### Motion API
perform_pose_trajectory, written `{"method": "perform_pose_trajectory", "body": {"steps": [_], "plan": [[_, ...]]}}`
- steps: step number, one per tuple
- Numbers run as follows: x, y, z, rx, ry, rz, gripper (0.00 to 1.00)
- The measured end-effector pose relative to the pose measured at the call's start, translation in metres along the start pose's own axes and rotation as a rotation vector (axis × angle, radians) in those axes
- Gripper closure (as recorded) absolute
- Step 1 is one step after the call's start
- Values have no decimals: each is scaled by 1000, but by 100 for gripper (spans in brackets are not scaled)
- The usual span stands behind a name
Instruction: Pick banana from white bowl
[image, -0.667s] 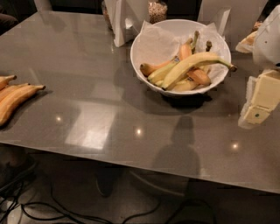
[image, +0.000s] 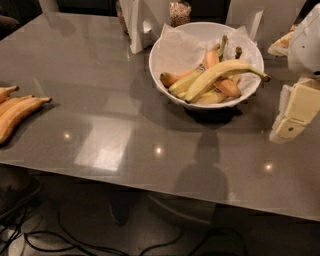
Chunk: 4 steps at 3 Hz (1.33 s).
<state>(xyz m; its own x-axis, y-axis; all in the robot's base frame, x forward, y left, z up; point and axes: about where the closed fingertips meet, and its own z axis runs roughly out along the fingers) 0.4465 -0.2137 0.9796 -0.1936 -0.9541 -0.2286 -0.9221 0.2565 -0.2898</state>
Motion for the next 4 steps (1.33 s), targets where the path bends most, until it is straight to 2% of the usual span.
{"method": "perform_pose_trajectory", "body": {"steps": [1, 2, 3, 4], "plan": [[-13, -22, 11, 49, -89, -59, 0], [-33, -50, 23, 94, -197, -152, 0], [-50, -83, 34, 124, -267, -230, 0], [-50, -83, 34, 124, -267, -230, 0]]}}
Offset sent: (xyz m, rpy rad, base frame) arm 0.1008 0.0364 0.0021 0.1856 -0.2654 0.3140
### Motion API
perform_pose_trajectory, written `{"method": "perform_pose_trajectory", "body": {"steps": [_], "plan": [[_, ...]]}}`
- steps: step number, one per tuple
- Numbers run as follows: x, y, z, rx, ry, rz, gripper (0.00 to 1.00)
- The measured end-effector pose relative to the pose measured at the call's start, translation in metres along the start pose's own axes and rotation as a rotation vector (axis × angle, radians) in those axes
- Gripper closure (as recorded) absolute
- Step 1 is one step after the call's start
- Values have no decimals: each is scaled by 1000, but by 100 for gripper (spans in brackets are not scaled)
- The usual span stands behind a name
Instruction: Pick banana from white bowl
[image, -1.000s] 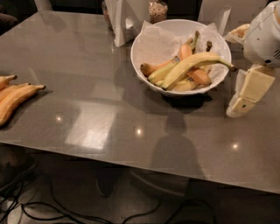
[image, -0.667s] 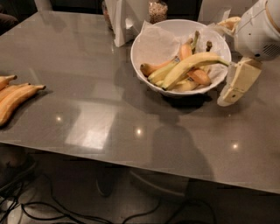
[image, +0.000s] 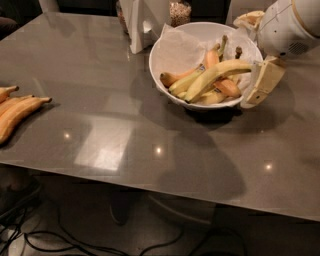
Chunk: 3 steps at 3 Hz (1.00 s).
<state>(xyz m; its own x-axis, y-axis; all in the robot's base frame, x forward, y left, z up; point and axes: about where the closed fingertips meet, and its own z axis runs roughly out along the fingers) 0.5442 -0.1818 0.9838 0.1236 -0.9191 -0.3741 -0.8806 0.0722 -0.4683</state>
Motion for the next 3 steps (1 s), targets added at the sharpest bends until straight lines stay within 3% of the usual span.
{"method": "perform_pose_trajectory", "body": {"steps": [2, 3], "plan": [[15, -20, 32, -48, 4, -85, 3], [21, -26, 47, -66, 15, -110, 22]]}}
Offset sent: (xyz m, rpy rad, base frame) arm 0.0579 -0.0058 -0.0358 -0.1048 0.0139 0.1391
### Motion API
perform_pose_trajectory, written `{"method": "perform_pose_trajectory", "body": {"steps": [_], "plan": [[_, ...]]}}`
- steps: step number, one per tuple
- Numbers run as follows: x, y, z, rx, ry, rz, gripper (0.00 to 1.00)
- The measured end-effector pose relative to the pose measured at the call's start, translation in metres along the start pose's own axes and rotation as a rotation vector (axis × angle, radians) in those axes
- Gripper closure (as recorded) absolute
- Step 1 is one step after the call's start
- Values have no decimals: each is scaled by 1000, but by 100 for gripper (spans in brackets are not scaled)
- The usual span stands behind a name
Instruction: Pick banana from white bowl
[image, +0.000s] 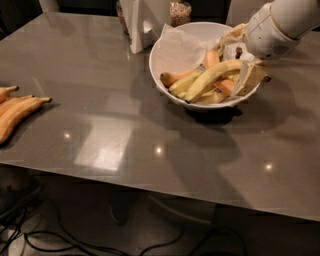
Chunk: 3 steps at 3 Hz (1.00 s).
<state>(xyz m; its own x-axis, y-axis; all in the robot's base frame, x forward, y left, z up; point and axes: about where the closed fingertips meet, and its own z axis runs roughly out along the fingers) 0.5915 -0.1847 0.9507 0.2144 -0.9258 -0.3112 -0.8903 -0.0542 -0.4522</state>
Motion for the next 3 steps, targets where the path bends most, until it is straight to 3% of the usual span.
{"method": "perform_pose_trajectory", "body": {"steps": [1, 2, 3], "plan": [[10, -11, 21, -4, -1, 0, 31], [9, -16, 29, -4, -10, 4, 31], [8, -18, 32, -4, -15, 6, 37]]}}
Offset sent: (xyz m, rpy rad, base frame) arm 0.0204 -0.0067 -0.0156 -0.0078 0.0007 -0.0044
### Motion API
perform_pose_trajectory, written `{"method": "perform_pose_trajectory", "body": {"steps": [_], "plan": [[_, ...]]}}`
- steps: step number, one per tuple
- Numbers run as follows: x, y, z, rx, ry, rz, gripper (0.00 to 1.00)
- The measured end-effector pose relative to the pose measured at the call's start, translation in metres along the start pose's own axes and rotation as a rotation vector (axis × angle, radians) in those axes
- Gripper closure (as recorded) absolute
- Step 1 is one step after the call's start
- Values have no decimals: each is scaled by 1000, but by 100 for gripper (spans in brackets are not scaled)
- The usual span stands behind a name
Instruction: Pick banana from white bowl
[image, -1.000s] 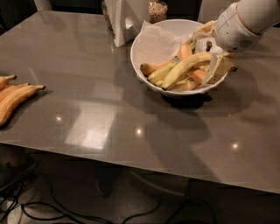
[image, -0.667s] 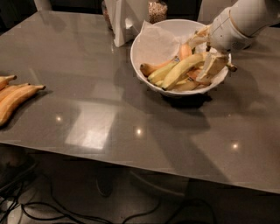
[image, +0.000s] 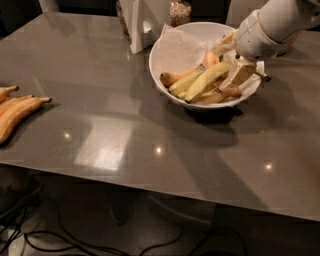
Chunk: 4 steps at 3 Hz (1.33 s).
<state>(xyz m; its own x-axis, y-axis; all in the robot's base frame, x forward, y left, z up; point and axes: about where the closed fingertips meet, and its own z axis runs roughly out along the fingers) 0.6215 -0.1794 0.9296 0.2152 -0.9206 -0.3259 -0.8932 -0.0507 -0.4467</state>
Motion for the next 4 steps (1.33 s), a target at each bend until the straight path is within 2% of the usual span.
{"method": "perform_pose_trajectory", "body": {"steps": [2, 3, 4], "plan": [[-1, 0, 3, -5, -5, 2, 53], [-3, 1, 5, -10, -9, -3, 54], [-7, 1, 6, -13, -16, -12, 73]]}}
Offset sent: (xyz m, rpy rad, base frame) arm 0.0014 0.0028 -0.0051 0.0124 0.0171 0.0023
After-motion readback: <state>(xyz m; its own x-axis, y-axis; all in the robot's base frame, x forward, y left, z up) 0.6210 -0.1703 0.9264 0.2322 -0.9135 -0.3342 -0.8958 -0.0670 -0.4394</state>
